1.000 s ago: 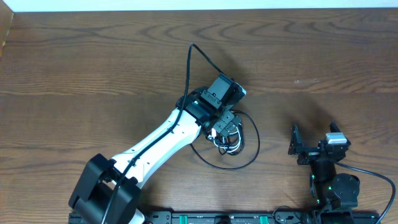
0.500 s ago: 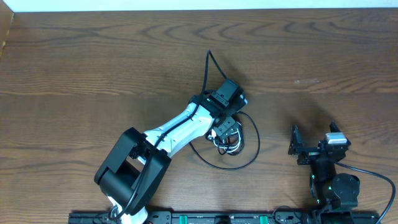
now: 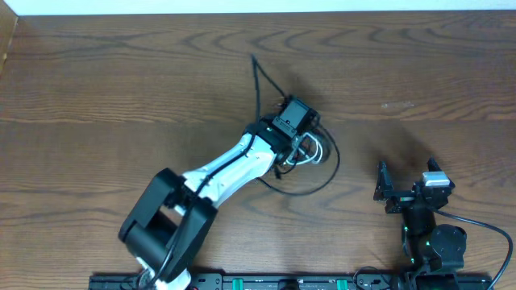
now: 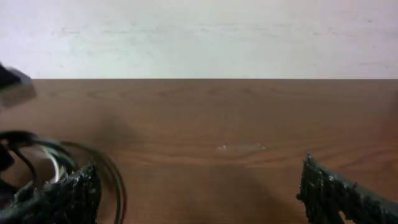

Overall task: Untangle cables
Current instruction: 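Grasp the cable bundle with the left gripper and lift it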

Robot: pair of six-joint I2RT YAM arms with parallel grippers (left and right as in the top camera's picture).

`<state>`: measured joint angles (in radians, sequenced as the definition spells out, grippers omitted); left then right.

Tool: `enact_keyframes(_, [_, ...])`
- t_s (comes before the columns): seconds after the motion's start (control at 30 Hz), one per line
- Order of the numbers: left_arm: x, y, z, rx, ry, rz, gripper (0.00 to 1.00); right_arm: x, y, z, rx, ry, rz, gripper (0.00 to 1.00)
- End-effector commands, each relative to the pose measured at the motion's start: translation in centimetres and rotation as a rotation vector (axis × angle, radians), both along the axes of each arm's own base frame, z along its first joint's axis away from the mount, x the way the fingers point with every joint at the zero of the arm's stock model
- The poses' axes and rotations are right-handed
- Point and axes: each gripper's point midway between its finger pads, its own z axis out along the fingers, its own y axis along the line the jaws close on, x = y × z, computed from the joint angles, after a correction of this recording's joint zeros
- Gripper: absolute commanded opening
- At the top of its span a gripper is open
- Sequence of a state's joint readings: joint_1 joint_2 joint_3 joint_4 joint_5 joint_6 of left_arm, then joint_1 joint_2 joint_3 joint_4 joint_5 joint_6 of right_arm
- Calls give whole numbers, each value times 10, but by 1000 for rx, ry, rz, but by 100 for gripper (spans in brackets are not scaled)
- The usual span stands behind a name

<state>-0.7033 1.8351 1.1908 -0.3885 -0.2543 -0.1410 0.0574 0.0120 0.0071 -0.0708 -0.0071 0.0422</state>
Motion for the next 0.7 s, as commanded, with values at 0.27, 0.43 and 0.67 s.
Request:
enact_keyframes(0.27, [-16,32,68,-722,122,1072,8,0,-2,-1,9,2,-9,99])
enact_keyframes(0.43, [-15,47,54,-642,90,1110,8,0,-2,-1,9,1,-9,99])
enact_keyframes(0.67, [-22,47,11,-486,139,1078,13,0,-2,-1,9,2,-9,99])
